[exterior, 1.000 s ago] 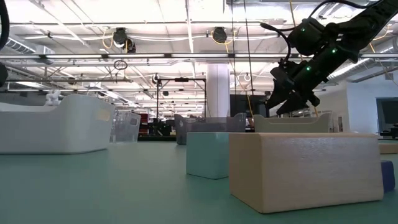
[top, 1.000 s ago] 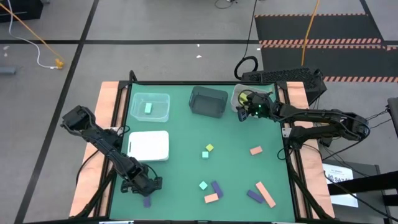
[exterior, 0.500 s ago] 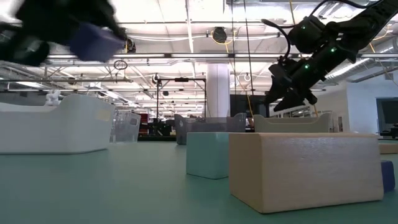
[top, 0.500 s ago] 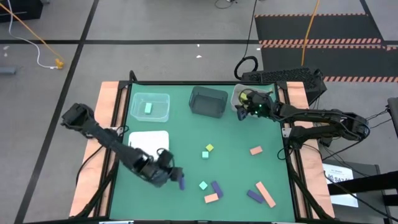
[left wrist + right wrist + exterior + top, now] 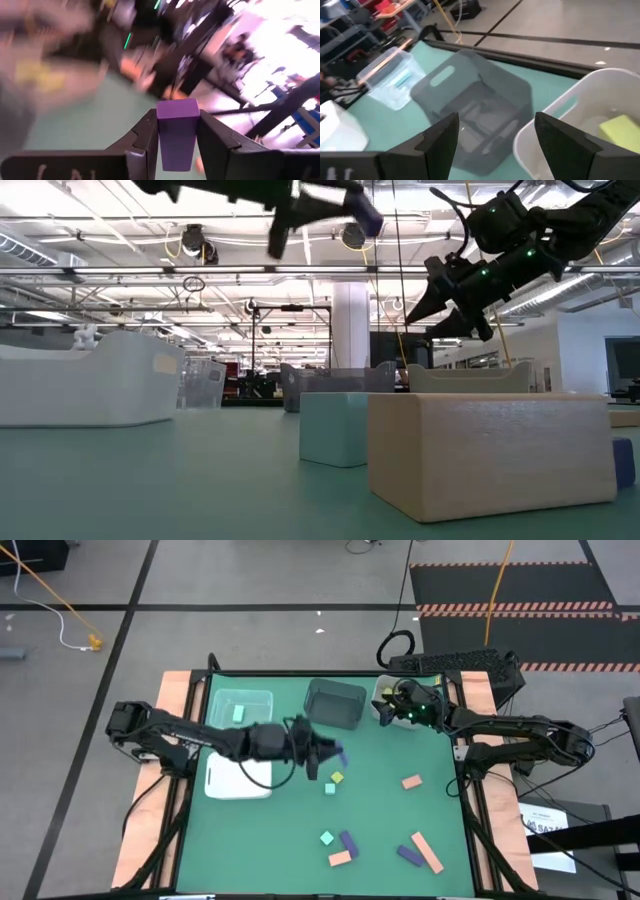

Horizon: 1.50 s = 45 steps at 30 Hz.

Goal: Sort & place blocks by color
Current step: Put the left violet block into the black bin

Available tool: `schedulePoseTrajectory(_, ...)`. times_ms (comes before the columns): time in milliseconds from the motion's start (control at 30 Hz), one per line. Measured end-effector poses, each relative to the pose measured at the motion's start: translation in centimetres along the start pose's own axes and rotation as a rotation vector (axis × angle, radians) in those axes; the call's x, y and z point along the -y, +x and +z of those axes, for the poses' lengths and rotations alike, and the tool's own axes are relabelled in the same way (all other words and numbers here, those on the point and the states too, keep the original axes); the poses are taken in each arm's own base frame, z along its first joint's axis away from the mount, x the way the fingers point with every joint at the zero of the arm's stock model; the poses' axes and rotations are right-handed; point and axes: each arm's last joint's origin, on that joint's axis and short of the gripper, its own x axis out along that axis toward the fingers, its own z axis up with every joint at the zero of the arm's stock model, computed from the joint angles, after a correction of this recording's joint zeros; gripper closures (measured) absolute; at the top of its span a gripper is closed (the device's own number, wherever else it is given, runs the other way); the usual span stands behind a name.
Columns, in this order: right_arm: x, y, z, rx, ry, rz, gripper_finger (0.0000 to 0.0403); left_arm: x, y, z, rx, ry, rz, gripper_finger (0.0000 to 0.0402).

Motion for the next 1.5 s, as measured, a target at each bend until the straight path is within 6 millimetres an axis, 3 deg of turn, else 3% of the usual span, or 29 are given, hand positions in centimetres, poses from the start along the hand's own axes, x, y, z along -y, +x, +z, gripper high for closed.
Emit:
schedulePoseTrajectory(300,0.0,0.0,0.0,0.001,0.074,0.000,0.0149,-2.4,0.0,4.3,0.229,0.281,-0.174,0.0298)
schedulePoseTrajectory(933,0.0,0.0,0.0,0.007,0.151,-0.007,0.0149,-5.3,-0.1,5.6,0.200,0.442,-0.234,0.0298)
schedulePoseTrajectory(1133,0.0,0.0,0.1,0.015,0.173,-0.001,0.0149,-8.9,-0.1,5.4,0.060,0.468,0.011,0.0298)
schedulePoseTrajectory(1333,-0.1,0.0,0.5,0.080,0.175,-0.023,0.0149,-13.6,-0.2,5.1,-0.073,0.598,0.217,0.0298)
schedulePoseTrajectory(1500,0.0,-0.1,1.1,0.181,0.169,-0.102,0.0149,-17.3,0.5,3.9,-0.129,0.496,0.296,0.0298)
